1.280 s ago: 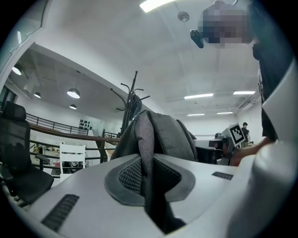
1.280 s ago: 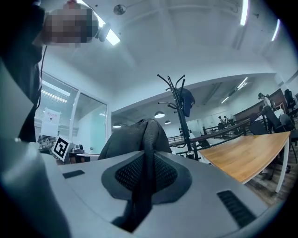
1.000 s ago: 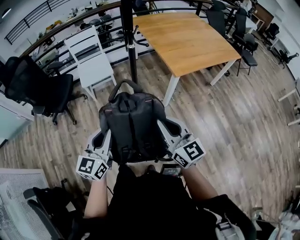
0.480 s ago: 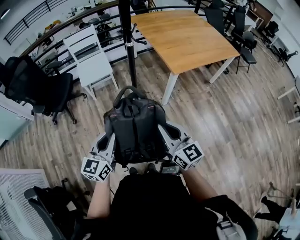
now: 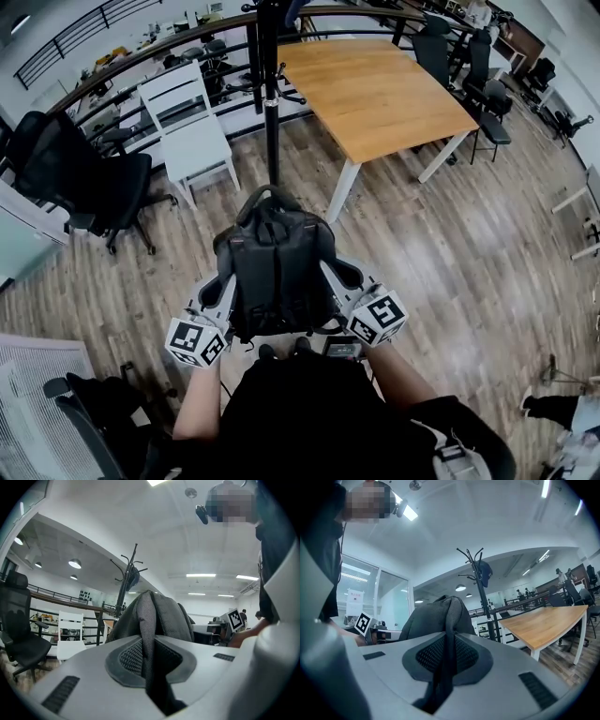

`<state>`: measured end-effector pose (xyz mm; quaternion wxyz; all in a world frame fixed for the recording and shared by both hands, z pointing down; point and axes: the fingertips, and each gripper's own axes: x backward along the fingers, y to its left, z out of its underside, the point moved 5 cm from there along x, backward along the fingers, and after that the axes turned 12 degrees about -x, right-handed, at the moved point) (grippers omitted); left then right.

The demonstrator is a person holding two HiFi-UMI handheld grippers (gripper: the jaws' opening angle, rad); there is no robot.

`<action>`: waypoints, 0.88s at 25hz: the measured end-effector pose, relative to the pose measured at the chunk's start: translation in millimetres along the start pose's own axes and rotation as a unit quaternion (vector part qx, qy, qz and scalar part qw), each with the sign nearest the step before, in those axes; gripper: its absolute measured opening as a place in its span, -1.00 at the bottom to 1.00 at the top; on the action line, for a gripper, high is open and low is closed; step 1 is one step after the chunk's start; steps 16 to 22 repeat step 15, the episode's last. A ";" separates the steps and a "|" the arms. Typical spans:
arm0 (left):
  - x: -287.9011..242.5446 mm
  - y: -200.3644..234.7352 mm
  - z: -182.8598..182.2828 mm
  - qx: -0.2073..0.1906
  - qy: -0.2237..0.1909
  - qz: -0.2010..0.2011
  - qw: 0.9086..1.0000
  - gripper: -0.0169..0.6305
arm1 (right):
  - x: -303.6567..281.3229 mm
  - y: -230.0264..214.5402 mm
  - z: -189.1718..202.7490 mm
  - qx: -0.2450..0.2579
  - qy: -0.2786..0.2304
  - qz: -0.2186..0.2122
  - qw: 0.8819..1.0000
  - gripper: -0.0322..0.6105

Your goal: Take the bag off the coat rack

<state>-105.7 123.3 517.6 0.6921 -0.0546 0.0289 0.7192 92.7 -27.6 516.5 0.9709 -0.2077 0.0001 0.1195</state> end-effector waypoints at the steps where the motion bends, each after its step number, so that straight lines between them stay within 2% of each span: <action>1: 1.0 0.7 -0.7 -0.002 0.000 0.001 1.000 -0.79 | -0.7 1.0 0.1 0.001 0.000 -0.001 1.000 -0.72; 22: 7.8 4.0 -7.9 0.000 -0.004 0.010 1.000 -0.79 | -2.1 11.0 -7.9 0.005 -0.010 0.004 1.000 -0.72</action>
